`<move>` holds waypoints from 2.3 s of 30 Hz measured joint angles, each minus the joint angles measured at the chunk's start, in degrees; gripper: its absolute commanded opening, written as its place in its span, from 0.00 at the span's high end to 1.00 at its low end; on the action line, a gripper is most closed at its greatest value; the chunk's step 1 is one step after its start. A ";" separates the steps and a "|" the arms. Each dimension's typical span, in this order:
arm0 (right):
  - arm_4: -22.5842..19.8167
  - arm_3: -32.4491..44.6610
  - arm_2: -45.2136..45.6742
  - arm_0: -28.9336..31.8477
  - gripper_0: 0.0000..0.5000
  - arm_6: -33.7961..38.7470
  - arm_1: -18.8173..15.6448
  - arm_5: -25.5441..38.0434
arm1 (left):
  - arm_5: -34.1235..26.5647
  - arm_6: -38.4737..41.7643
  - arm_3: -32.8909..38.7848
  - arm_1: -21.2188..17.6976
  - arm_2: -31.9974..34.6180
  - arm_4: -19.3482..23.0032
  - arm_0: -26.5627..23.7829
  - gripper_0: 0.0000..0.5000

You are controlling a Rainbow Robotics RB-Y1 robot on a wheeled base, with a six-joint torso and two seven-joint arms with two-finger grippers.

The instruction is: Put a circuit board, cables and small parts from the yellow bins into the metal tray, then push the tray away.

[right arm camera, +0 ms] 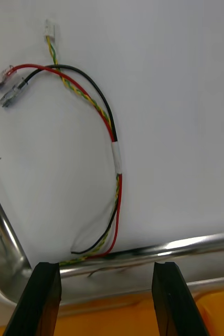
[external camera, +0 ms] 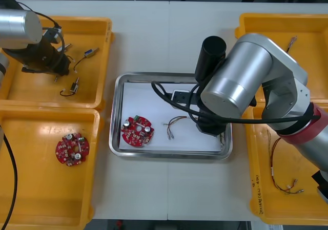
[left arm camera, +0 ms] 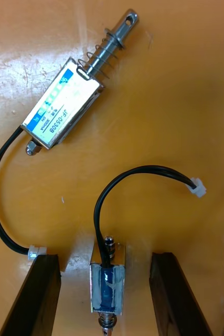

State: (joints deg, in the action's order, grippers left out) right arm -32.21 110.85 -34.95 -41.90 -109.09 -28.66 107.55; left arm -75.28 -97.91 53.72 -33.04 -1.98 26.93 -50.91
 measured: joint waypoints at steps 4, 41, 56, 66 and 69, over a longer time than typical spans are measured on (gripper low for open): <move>-2.08 0.18 2.98 -1.17 0.00 0.08 0.10 2.04 | 0.16 0.00 0.01 0.00 -0.20 0.07 0.00 1.00; -0.88 -19.93 36.11 -12.72 0.00 5.90 -10.68 2.25 | -27.60 1.59 28.97 -0.35 2.77 2.61 1.02 1.00; 8.12 -33.13 42.74 -17.25 0.00 7.20 -10.73 2.26 | -30.50 26.30 41.80 2.19 -5.48 4.40 2.19 1.00; 12.17 -49.43 45.52 -23.68 0.00 9.69 -10.73 1.35 | -29.58 29.74 43.40 5.47 -14.33 4.46 2.66 0.99; 12.28 -52.58 45.59 -25.33 0.00 13.19 -10.73 -1.96 | -28.82 35.86 43.40 6.23 -16.88 4.46 2.70 0.99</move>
State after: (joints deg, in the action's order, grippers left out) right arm -19.93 58.27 10.64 -67.23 -95.90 -39.39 105.59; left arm -104.11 -62.05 97.12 -26.81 -18.86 31.39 -48.21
